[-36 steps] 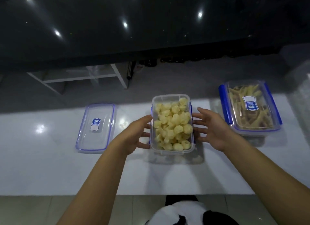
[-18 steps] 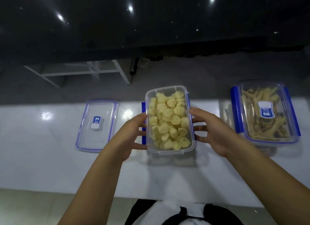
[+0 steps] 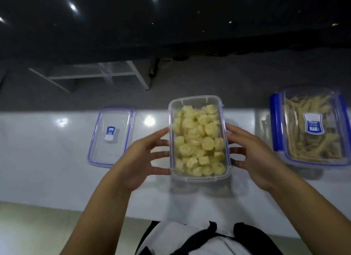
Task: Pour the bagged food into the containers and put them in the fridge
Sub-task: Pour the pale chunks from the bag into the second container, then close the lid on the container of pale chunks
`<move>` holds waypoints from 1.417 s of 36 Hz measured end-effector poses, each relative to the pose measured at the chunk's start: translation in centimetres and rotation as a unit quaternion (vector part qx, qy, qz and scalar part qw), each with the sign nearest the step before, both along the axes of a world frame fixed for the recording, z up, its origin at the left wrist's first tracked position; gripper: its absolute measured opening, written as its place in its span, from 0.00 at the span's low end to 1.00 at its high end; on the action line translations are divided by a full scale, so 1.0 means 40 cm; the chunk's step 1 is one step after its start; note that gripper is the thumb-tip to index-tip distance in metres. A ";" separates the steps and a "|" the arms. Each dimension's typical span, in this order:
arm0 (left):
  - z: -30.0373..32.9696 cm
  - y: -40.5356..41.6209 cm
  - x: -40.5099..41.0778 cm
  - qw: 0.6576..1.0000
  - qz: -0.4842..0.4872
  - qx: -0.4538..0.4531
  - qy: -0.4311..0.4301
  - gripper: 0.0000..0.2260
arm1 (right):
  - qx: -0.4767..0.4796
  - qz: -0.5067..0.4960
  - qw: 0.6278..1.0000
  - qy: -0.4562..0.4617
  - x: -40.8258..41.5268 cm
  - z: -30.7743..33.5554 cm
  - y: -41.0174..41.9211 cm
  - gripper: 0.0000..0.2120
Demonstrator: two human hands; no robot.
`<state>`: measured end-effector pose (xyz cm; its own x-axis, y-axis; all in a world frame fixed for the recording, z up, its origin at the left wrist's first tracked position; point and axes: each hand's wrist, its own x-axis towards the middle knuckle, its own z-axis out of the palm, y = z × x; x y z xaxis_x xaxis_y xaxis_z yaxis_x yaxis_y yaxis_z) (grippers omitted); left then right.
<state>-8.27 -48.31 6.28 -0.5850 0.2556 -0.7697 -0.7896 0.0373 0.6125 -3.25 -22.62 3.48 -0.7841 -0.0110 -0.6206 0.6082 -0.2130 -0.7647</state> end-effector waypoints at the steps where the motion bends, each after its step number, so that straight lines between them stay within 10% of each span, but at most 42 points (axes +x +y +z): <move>1: -0.003 -0.002 -0.019 1.000 0.013 -0.003 0.000 0.15 | -0.004 0.000 1.000 -0.004 -0.014 0.003 0.002 0.10; 7: -0.003 0.042 -0.089 0.994 0.012 -0.098 0.051 0.14 | 0.017 -0.003 1.000 -0.019 -0.084 0.002 -0.033 0.09; 25: -0.057 -0.078 -0.005 0.995 -0.085 -0.019 0.051 0.10 | 0.061 -0.055 0.996 -0.034 0.015 -0.020 -0.135 0.13; 29: -0.071 -0.147 -0.012 0.966 -0.106 -0.159 0.173 0.18 | 0.160 -0.053 0.986 0.019 0.046 -0.001 -0.176 0.16; 33: -0.110 -0.265 -0.041 0.830 -0.148 -0.417 0.339 0.32 | 0.415 0.081 0.897 0.131 0.087 0.007 -0.230 0.25; 36: -0.158 -0.337 -0.065 0.767 -0.221 -0.538 0.271 0.47 | 0.576 0.230 0.778 0.099 0.106 -0.022 -0.272 0.37; 51: -0.247 -0.384 -0.087 0.753 -0.236 -0.558 0.255 0.55 | 0.650 0.299 0.696 0.068 0.110 -0.099 -0.348 0.41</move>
<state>-11.76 -63.68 -3.62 -0.9242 -0.1118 -0.3651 -0.1989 0.9572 0.2105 1.14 -36.53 -0.48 -0.9328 0.1396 -0.3322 0.1934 0.9718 -0.1346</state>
